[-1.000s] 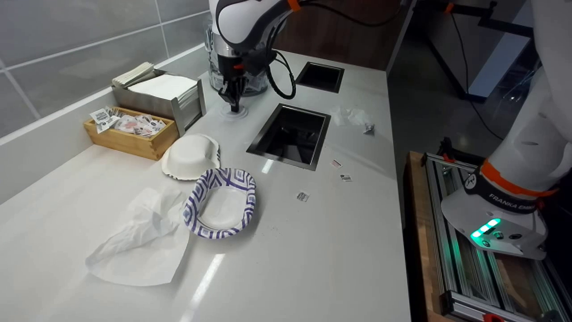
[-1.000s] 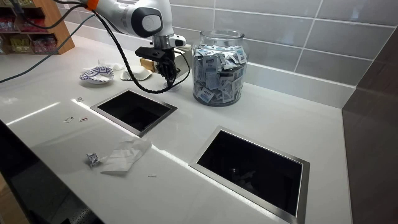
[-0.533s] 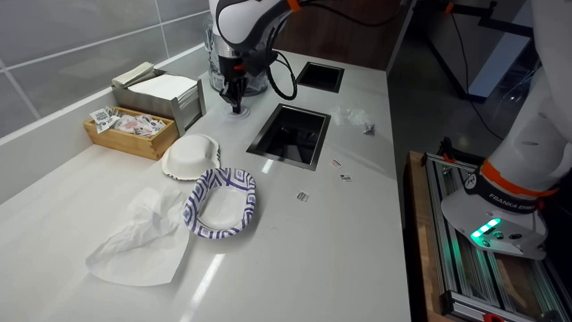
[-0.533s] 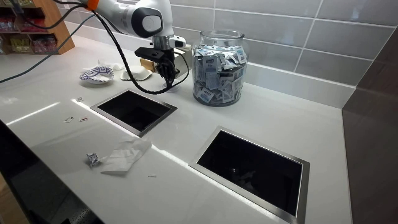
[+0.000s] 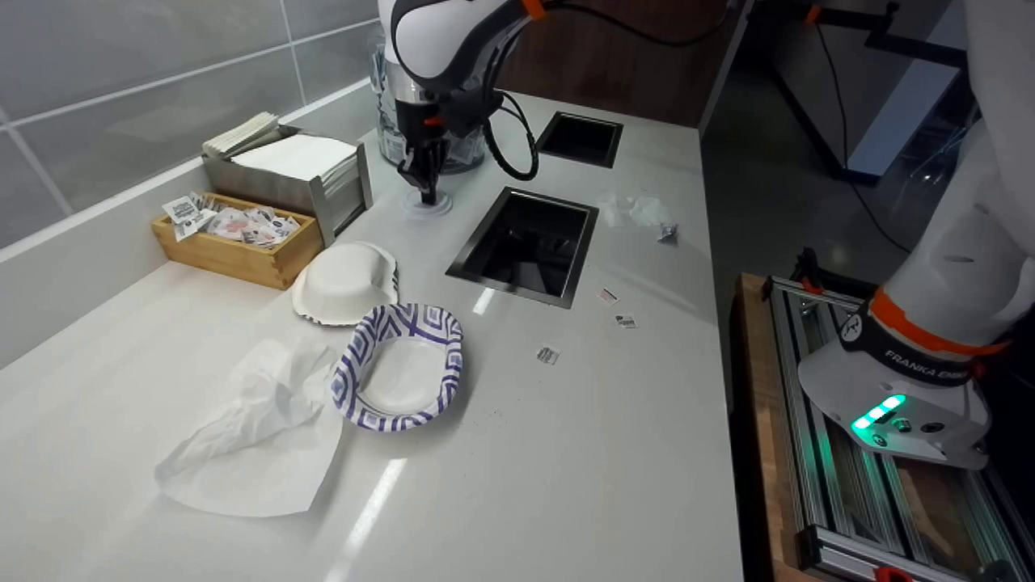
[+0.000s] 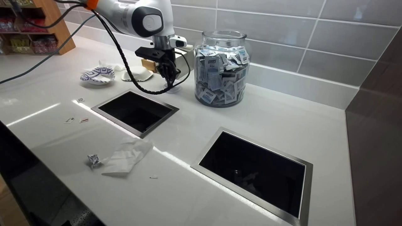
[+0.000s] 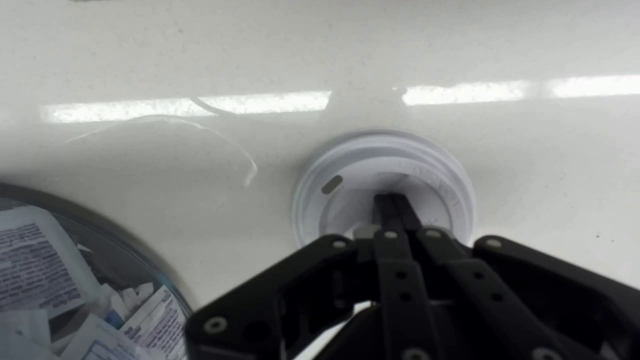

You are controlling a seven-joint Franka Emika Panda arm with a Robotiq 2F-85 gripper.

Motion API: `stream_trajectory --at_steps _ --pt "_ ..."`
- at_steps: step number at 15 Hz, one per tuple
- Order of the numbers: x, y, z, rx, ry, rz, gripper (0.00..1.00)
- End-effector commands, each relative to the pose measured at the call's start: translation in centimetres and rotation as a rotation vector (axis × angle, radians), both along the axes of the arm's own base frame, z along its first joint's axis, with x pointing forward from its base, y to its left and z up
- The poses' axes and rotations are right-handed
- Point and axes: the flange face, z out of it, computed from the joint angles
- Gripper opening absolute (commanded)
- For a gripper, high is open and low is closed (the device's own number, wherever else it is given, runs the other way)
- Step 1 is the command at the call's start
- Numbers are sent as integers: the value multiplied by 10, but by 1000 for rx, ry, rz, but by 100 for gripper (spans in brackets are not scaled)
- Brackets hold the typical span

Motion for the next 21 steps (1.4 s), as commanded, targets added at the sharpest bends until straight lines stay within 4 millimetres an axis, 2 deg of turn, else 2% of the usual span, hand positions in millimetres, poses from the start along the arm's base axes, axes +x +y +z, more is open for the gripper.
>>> stream_trajectory --at_steps 1,4,6,8,11,16,19,20,21 --pt "-17 4 -35 -8 74 -2 0" --pt "-18 -1 -55 -8 90 -15 0" --pt "-16 4 -41 9 63 -9 0" --pt "-16 14 -9 5 -2 10 0" --pt "-23 21 10 -9 -39 3 0" --pt "-32 32 18 -8 -85 -65 0" --pt "-28 27 24 -8 -154 -136 0" --pt "-27 24 24 -11 -164 -149 26" --pt "-26 20 24 -12 -164 -172 26"
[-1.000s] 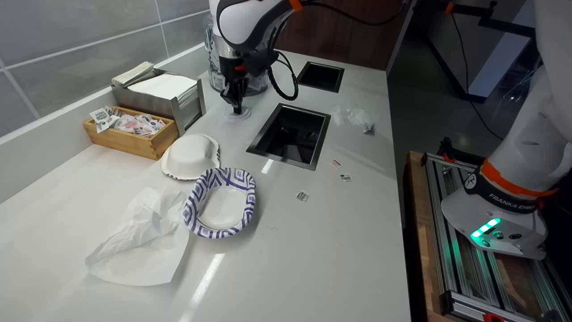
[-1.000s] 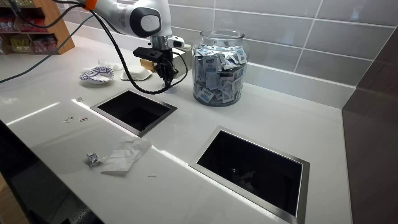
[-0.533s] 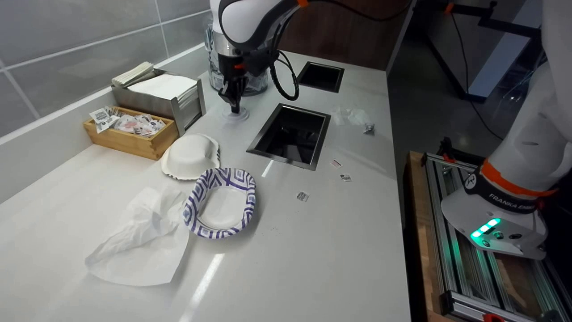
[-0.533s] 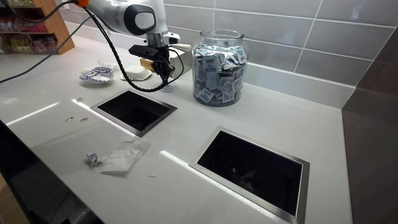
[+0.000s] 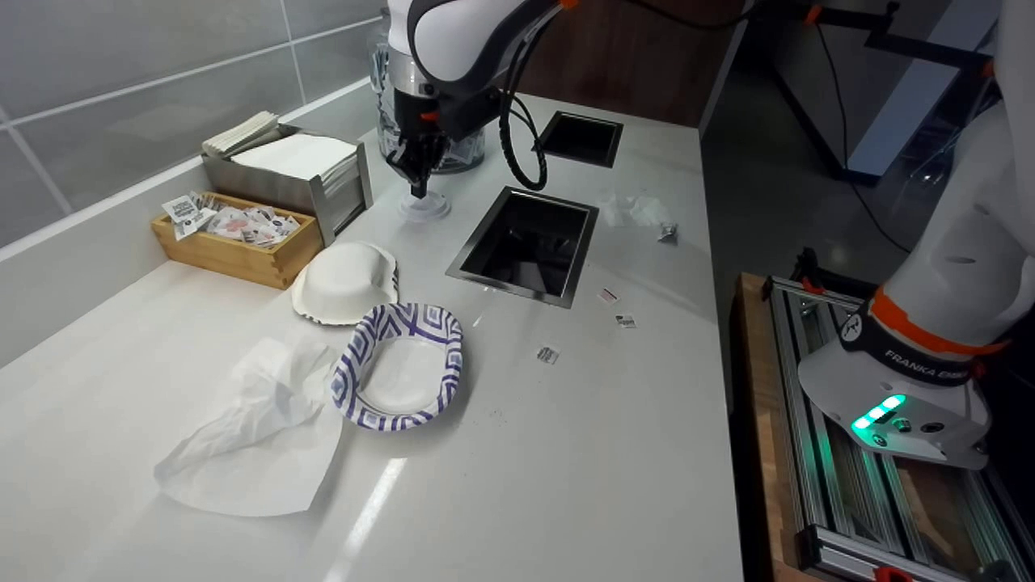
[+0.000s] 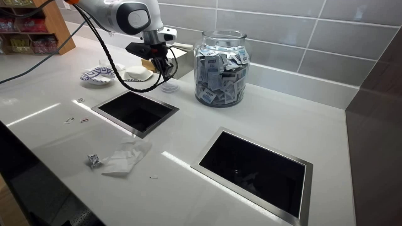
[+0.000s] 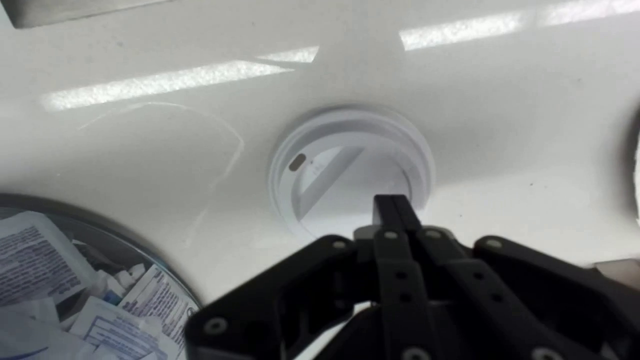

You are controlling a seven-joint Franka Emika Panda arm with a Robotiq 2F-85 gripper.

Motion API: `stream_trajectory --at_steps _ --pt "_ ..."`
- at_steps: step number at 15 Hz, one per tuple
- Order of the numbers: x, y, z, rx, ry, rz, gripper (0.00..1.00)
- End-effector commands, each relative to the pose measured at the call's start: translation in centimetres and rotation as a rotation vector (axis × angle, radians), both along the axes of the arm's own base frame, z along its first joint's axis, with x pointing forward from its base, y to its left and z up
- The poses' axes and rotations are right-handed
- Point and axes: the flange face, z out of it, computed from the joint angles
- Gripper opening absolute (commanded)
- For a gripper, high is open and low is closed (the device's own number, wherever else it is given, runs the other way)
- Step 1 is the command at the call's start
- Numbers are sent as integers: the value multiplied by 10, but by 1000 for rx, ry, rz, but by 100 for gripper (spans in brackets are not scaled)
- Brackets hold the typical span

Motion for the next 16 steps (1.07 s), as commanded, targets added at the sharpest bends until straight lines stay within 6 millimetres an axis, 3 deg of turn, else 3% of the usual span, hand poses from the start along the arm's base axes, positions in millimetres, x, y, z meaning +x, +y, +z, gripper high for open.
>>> stream_trajectory --at_steps 1,10,16 --pt "-8 -11 0 -11 -17 -86 33" --pt "-4 -28 -11 27 0 -248 99" --pt "-2 -23 -36 34 40 -238 100"
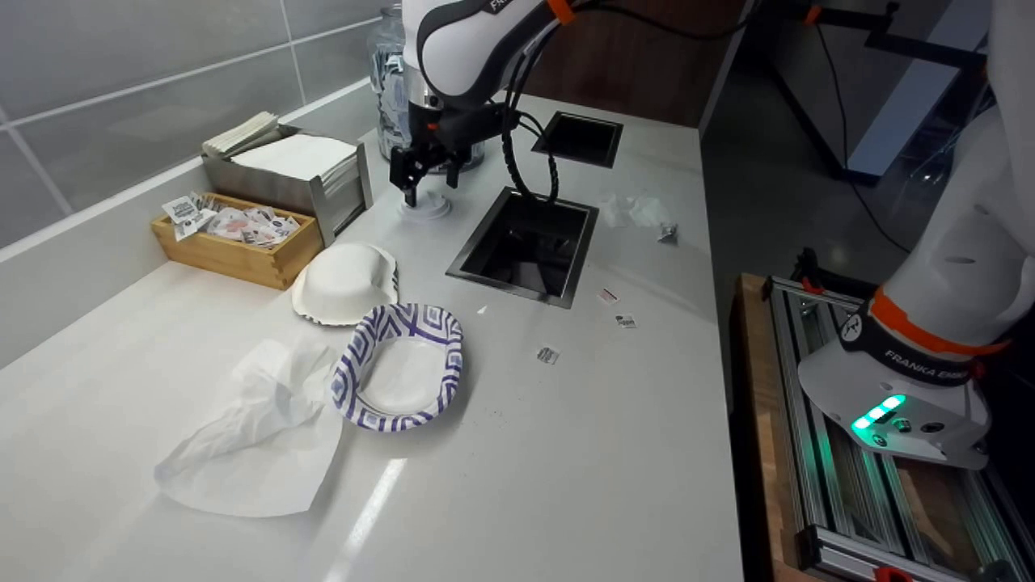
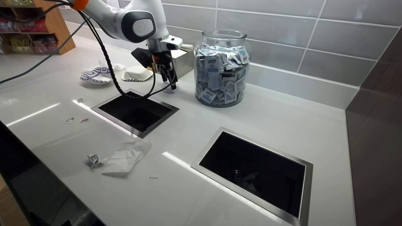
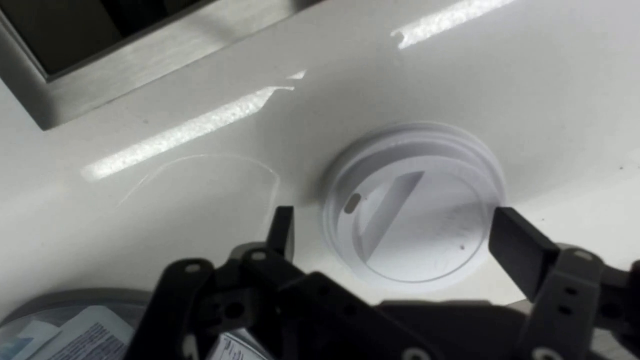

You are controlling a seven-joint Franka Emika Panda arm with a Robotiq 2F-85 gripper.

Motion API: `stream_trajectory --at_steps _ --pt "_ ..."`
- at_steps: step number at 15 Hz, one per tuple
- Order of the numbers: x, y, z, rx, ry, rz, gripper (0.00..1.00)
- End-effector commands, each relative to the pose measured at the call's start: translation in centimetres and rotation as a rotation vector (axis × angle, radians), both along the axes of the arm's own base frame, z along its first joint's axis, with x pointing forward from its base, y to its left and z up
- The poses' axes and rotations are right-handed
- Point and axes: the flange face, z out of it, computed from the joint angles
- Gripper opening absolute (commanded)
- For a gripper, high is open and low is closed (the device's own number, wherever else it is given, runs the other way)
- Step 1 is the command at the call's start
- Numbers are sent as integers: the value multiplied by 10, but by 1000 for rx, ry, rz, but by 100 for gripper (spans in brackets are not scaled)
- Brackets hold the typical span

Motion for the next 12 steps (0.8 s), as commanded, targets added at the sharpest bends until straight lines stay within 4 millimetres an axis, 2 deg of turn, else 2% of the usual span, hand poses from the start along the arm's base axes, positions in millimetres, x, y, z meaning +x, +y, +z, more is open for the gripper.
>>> stream_trajectory --at_steps 1,12 --pt "2 2 -15 10 25 -6 100" --pt "7 9 -3 62 -11 -18 100"
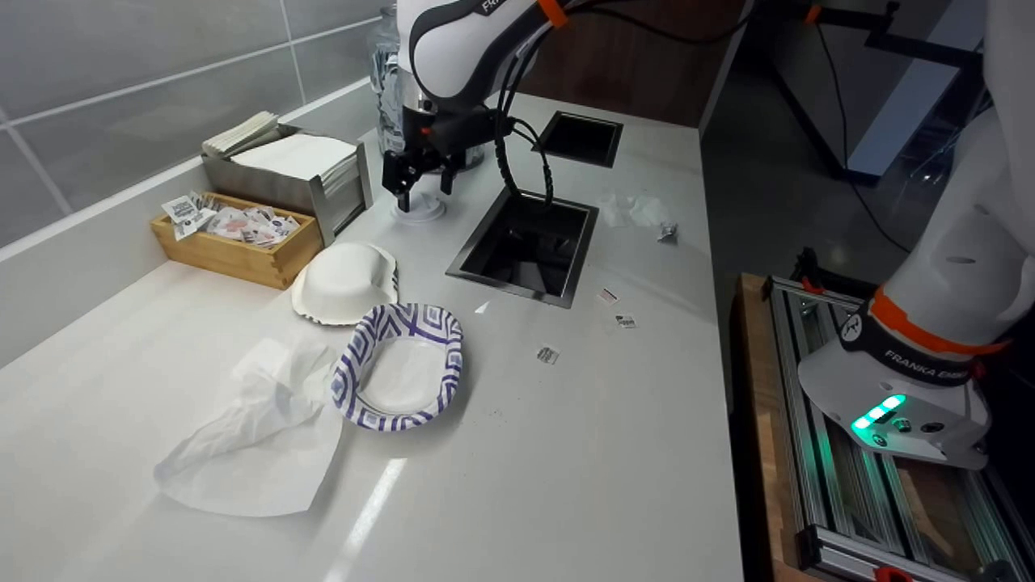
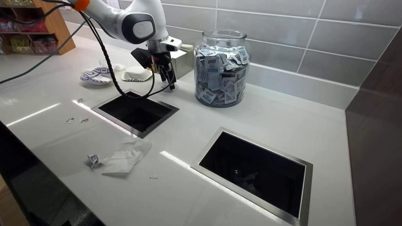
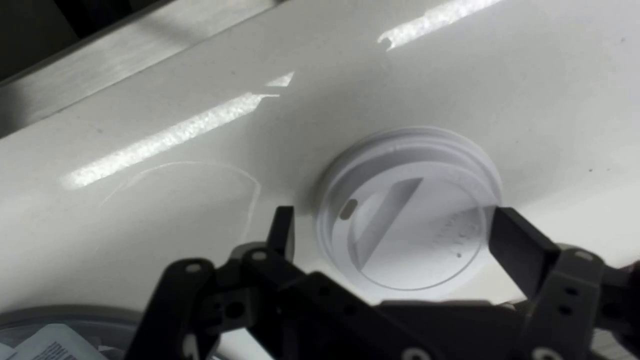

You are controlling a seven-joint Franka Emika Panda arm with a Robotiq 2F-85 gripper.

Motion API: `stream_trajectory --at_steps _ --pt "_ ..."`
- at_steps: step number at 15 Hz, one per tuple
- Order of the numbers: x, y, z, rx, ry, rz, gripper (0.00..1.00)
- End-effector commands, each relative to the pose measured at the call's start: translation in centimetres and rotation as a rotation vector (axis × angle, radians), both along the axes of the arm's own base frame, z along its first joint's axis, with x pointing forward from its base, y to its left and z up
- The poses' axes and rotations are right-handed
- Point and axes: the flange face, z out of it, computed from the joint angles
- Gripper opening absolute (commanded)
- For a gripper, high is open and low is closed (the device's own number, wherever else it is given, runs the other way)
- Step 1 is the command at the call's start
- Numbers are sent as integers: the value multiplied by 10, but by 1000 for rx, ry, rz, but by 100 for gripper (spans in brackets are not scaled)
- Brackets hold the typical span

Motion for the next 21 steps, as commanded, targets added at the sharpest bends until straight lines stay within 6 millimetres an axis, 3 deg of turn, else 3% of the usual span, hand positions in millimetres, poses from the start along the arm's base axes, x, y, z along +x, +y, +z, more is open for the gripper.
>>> stream_trajectory --at_steps 1,4,20,21 --pt "3 0 4 35 -14 -15 100" --pt "4 2 8 52 -19 -20 100" --pt "16 1 -23 33 30 -4 100" --pt "17 2 -24 33 32 0 94"
